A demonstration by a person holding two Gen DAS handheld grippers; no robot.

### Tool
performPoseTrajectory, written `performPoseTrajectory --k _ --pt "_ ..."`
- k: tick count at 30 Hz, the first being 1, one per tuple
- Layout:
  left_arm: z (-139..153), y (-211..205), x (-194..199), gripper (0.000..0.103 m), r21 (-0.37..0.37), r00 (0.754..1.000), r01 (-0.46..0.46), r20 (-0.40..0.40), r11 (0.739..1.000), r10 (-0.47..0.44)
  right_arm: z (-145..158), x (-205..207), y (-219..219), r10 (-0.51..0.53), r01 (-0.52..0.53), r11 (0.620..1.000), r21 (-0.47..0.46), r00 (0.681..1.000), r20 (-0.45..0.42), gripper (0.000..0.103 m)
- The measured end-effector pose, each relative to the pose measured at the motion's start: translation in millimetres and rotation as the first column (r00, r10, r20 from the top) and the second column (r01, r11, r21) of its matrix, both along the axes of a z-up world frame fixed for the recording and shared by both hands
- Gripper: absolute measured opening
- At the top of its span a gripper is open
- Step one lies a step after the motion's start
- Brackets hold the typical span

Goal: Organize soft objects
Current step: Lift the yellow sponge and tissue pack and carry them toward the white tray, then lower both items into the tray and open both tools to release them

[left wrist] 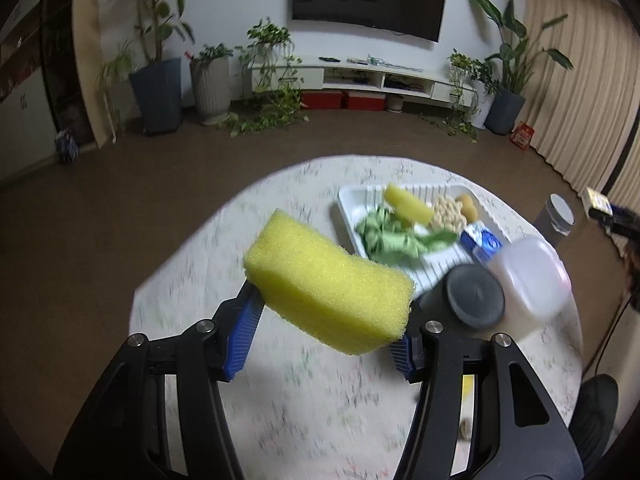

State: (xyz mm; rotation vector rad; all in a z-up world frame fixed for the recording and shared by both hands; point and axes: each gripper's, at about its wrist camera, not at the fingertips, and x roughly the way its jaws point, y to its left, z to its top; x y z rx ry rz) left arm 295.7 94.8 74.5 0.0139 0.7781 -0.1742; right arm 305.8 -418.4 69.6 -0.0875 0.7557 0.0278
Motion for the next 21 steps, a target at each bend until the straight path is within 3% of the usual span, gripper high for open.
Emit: performPoseTrajectory --k 7,12,21 --pt "14 -37 52 0.054 0.063 0.996 0.088 0.005 0.994 -0.088 19 67 15 0.041 -0.04 0.999 -0.031 0.999 0.012 0.09" --pt "9 -87 91 0.054 0.105 0.978 0.207 -0.035 0.973 -0.205 18 103 50 0.132 -0.133 0.99 -0.04 0.991 -0.01 0.09" --pt "-23 -155 138 0.054 0.154 0.925 0.372 -0.147 0.915 -0.351 -23 138 135 0.362 -0.369 0.927 -0.065 0.927 -0.102 0.09"
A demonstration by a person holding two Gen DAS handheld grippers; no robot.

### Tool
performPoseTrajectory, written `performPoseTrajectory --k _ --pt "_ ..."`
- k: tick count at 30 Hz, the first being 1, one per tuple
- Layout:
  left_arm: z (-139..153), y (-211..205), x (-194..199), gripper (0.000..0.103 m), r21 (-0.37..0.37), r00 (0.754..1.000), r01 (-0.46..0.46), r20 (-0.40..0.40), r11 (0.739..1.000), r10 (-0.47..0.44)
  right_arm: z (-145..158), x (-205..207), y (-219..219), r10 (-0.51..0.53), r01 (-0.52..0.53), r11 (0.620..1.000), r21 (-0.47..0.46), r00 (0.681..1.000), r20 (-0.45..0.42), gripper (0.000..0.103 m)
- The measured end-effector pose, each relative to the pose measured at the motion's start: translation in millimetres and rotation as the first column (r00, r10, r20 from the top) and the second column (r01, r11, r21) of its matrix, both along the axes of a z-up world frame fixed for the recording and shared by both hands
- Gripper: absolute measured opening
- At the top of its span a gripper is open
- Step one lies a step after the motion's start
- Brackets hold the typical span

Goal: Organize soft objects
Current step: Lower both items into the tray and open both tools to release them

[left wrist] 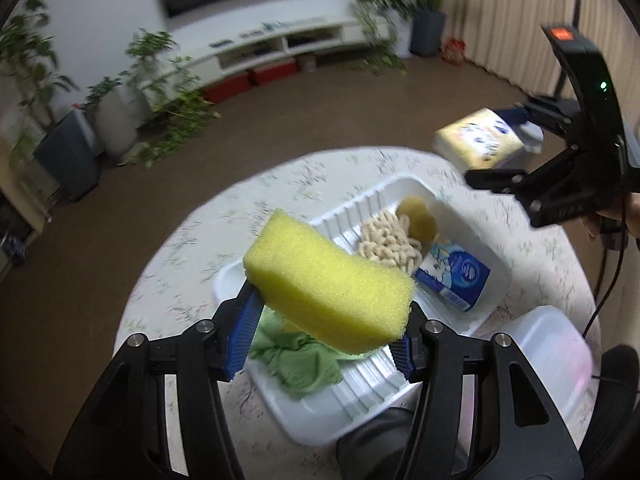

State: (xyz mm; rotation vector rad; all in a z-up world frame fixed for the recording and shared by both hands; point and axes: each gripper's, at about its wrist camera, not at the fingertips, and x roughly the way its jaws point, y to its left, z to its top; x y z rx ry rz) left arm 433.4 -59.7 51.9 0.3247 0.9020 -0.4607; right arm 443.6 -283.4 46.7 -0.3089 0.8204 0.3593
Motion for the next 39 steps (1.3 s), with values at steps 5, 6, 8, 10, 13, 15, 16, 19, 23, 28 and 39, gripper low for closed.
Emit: performPoseTrajectory --k 5,6,8,10,13,15,16,19,23,28,39 --pt "-16 -18 19 0.054 0.038 0.993 0.099 -0.073 0.994 -0.096 -20 6 36 0.139 -0.141 0.989 -0.034 0.989 -0.047 0.09" --pt "-19 -21 21 0.054 0.047 0.99 0.118 -0.084 0.992 -0.114 -24 6 42 0.159 -0.162 0.986 -0.042 0.986 -0.056 0.09" --pt "-27 -29 22 0.054 0.076 0.984 0.153 -0.103 0.985 -0.145 -32 7 51 0.19 -0.194 0.979 -0.054 0.979 -0.076 0.09" --pt "-35 -37 22 0.054 0.098 0.976 0.191 -0.125 0.977 -0.178 -40 9 56 0.21 -0.216 0.975 -0.055 0.973 -0.096 0.09" --pt "-47 -48 18 0.054 0.125 0.966 0.231 -0.145 0.965 -0.213 -49 9 61 0.231 -0.238 0.97 -0.054 0.966 -0.112 0.09" --pt "-53 -52 18 0.054 0.148 0.963 0.243 -0.152 0.959 -0.221 -57 10 65 0.244 -0.254 0.965 -0.067 0.962 -0.124 0.09" --pt "-54 -54 18 0.054 0.162 0.963 0.246 -0.149 0.956 -0.222 -60 9 67 0.249 -0.26 0.963 -0.077 0.96 -0.127 0.09" --pt "-53 -53 22 0.056 0.153 0.967 0.228 -0.151 0.962 -0.206 -66 7 71 0.256 -0.269 0.959 -0.087 0.957 -0.137 0.09" --pt "-55 -53 24 0.06 0.154 0.966 0.218 -0.172 0.964 -0.191 -70 8 73 0.254 -0.268 0.959 -0.091 0.957 -0.141 0.09" --pt "-57 -53 25 0.064 0.185 0.973 0.196 -0.16 0.963 -0.167 -71 8 76 0.255 -0.271 0.957 -0.106 0.956 -0.142 0.091" --pt "-52 -47 24 0.072 0.187 0.978 0.175 -0.149 0.967 -0.148 -68 3 67 0.241 -0.254 0.962 -0.1 0.962 -0.125 0.099"
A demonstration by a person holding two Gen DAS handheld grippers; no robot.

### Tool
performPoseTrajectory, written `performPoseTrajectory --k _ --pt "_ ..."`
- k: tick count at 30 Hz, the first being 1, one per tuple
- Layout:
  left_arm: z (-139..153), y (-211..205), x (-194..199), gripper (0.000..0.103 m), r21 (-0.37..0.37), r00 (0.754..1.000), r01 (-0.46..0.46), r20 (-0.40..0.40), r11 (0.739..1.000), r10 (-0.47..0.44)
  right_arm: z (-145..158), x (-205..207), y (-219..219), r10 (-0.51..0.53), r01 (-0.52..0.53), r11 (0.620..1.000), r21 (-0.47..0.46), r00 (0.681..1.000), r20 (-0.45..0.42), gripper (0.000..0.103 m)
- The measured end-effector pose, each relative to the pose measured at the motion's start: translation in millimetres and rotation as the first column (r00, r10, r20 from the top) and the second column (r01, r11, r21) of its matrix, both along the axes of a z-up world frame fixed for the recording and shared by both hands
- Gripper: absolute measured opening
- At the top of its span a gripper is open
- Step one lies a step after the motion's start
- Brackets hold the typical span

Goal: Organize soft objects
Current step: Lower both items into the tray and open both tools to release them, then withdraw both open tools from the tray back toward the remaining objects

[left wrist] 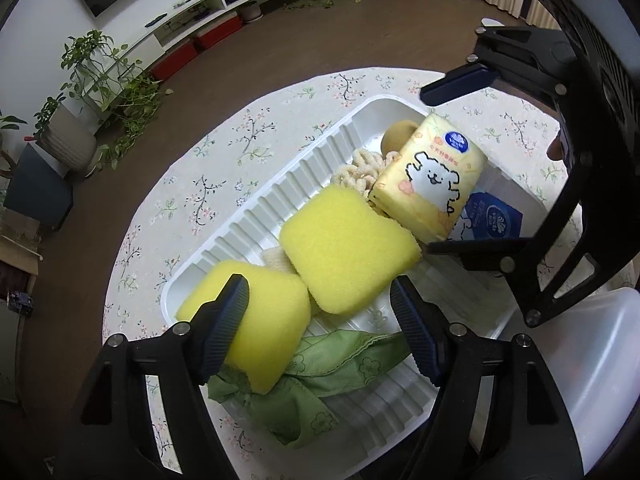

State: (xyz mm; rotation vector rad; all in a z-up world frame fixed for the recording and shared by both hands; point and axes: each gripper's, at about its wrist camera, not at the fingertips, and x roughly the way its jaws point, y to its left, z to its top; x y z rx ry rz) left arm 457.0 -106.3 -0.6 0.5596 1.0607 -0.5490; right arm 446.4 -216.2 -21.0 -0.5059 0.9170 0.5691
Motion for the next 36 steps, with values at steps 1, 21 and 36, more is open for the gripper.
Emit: performPoseTrajectory --k 1,21,36 --pt "2 0 -1 0.072 -0.002 1.0 -0.002 0.005 1.0 0.002 1 -1 -1 -0.001 0.001 1.0 0.001 1.0 0.003 0.101" --pt "84 84 -40 0.103 -0.276 0.952 -0.194 0.179 0.942 0.248 59 -20 -73 -0.202 0.182 0.965 0.187 0.975 0.094 0.103" --pt "62 149 -186 0.103 -0.479 0.861 -0.357 0.165 0.802 0.481 70 -155 -146 -0.372 0.322 0.863 0.389 0.926 0.059 0.103"
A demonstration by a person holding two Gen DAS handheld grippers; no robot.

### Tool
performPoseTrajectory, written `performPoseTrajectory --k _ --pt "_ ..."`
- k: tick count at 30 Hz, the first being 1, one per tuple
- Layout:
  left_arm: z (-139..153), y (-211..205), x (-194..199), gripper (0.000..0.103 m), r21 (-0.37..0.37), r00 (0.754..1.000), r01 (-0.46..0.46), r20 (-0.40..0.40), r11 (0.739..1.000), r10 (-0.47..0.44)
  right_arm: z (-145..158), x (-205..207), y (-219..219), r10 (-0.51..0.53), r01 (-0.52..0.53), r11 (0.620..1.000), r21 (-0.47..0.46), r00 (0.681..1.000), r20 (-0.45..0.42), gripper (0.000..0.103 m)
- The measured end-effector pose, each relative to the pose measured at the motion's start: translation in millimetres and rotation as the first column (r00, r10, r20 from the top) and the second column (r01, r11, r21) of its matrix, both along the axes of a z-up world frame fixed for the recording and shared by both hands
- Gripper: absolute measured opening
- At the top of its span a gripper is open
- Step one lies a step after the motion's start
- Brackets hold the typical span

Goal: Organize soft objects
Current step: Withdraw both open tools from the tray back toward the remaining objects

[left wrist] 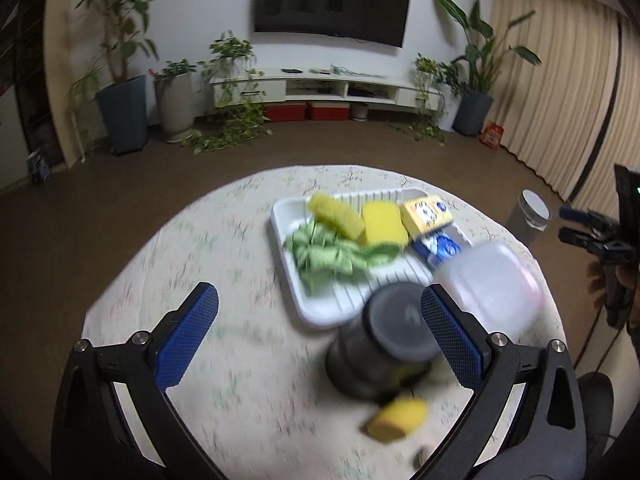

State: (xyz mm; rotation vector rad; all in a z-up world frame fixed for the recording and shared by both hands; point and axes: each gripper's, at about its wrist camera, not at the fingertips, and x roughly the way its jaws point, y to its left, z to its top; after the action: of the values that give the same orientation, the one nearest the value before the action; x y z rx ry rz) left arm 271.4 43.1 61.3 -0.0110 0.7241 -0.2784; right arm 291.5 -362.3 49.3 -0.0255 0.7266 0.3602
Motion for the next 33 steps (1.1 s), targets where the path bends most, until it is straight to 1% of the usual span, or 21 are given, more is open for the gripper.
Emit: performPoseTrajectory --k 4,9,11,14,17,19,23,28,31,33 --pt "-18 3 -42 0.103 -0.044 1.0 -0.03 -0.01 0.999 0.029 -12 -50 3 -0.005 0.005 0.999 0.035 1.0 -0.006 0.103" --pt "-38 1 -83 0.103 -0.067 0.999 -0.048 -0.024 0.997 0.047 -30 -104 19 0.011 -0.009 0.997 0.075 1.0 -0.023 0.103" --pt "-45 0 -95 0.103 -0.074 0.998 -0.053 -0.028 0.996 0.051 -39 -125 34 0.027 -0.025 0.996 0.081 0.999 -0.026 0.103" --pt "-57 -7 -112 0.103 -0.103 0.998 -0.053 -0.044 0.993 0.048 -55 -153 61 0.075 -0.071 0.993 0.096 0.997 -0.034 0.103" --pt "-69 -16 -122 0.103 -0.108 0.998 -0.036 -0.059 0.994 0.03 -67 -171 89 0.117 -0.112 0.987 0.117 0.993 -0.033 0.103" --pt "-76 -23 -125 0.103 -0.107 0.997 -0.024 -0.072 0.994 0.016 -72 -176 106 0.143 -0.138 0.983 0.118 0.989 -0.035 0.103" --pt "-87 -24 -123 0.103 -0.131 0.996 -0.018 -0.089 0.991 0.007 -82 -180 142 0.189 -0.185 0.98 0.071 0.981 -0.051 0.103" --pt "-92 -26 -113 0.103 -0.138 0.994 -0.007 -0.105 0.99 -0.007 -92 -174 161 0.19 -0.188 0.982 0.032 0.979 -0.071 0.103" --pt "-94 -32 -105 0.103 -0.113 0.992 0.018 -0.118 0.993 -0.031 -100 -168 169 0.188 -0.187 0.982 0.019 0.978 -0.094 0.103" --pt "-96 -39 -96 0.103 -0.089 0.988 0.049 -0.141 0.995 -0.061 -103 -164 175 0.198 -0.198 0.98 0.015 0.974 -0.109 0.103"
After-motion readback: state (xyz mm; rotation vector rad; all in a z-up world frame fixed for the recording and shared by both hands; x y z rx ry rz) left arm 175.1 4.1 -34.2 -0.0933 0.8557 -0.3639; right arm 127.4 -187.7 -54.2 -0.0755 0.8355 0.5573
